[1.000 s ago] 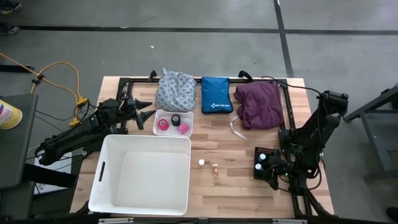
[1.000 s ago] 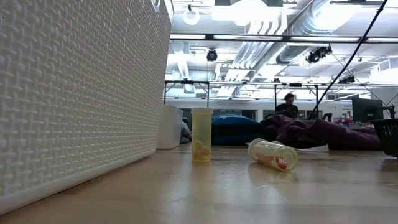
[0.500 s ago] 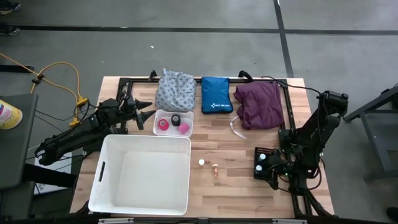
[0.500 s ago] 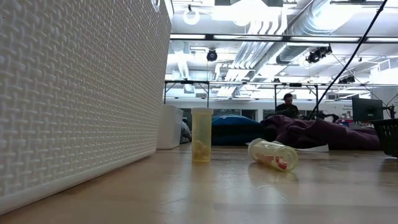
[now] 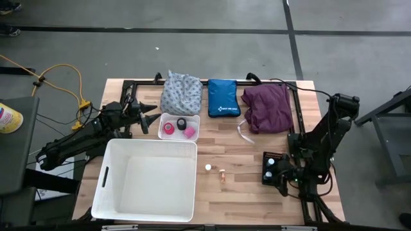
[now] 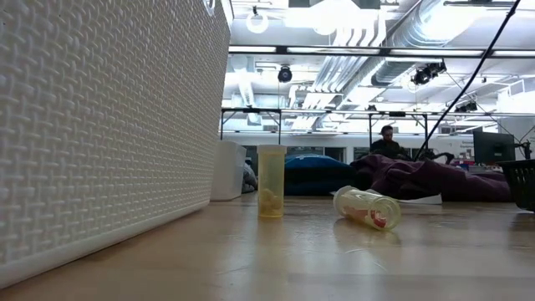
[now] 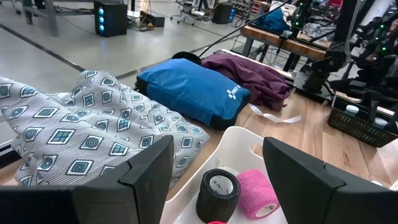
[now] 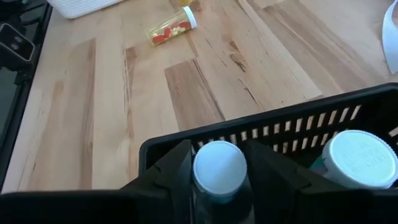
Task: Pick & place medical supplies in basket/bin
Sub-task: Put the blue pill bottle into the black bin, then put the left yellow pill bottle into the black bin
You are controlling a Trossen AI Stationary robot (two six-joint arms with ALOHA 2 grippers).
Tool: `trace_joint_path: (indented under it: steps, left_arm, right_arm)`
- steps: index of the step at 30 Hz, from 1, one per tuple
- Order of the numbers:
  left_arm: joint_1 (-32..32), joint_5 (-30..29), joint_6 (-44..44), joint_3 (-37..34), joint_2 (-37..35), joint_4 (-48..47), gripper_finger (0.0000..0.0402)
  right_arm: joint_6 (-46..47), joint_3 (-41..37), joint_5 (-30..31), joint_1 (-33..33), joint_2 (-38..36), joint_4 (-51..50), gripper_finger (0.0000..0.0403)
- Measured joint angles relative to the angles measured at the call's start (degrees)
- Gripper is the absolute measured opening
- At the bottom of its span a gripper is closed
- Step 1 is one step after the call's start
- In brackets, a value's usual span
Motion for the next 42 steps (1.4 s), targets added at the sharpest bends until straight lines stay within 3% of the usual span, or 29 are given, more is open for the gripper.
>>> trace_joint_path:
  steps: [26,42]
  left_arm:
    - [0.0,0.0,0.0,0.0,0.0,0.0,0.0240]
    - [0.0,0.0,0.0,0.0,0.0,0.0,0.0240]
  right_arm:
    - [-0.4,0.0,1.8,1.9,-0.2,-0.1,0.0137]
    - [-1.8,0.0,2.6,1.9,-8.3,-7.3,0.0137]
